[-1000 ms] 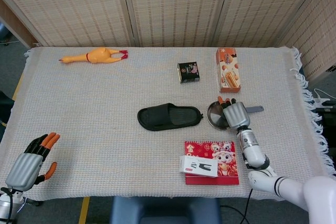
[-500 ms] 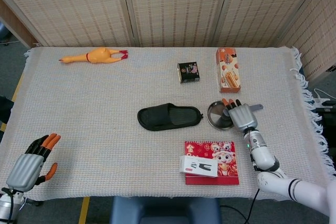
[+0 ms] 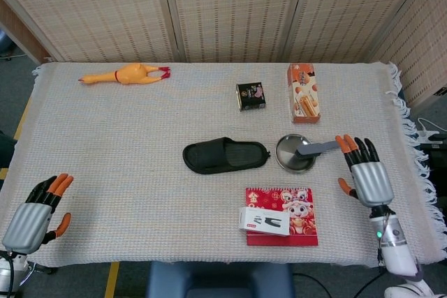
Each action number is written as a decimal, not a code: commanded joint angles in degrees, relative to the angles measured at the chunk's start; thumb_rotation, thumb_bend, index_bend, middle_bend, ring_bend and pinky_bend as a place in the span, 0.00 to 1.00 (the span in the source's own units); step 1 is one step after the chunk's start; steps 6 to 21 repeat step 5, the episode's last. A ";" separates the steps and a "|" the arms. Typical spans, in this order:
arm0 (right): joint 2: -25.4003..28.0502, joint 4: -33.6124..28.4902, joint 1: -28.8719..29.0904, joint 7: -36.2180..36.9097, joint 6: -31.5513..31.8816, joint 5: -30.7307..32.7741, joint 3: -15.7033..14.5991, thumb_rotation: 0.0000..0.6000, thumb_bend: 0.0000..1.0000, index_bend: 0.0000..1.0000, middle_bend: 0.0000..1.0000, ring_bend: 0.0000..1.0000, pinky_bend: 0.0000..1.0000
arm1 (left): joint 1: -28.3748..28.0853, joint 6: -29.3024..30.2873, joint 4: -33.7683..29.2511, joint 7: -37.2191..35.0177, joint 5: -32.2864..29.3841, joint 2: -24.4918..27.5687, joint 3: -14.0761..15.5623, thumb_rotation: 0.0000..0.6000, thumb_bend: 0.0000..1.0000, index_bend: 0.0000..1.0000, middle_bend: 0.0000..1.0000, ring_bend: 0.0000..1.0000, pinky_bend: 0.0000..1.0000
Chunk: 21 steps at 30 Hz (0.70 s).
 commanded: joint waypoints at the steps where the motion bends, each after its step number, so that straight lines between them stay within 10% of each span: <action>1: -0.69 7.09 -9.98 7.05 10.45 -6.79 -3.53 1.00 0.17 0.00 0.00 0.00 0.00 | 0.44 0.78 0.07 1.49 0.12 -0.62 -0.24 1.00 0.49 0.00 0.00 0.00 0.11; 21: -0.70 8.02 -10.89 8.81 11.84 -7.30 -3.18 1.00 0.17 0.00 0.00 0.00 0.00 | 0.57 1.04 -0.15 2.15 0.38 -0.81 -0.18 1.00 0.49 0.00 0.00 0.00 0.11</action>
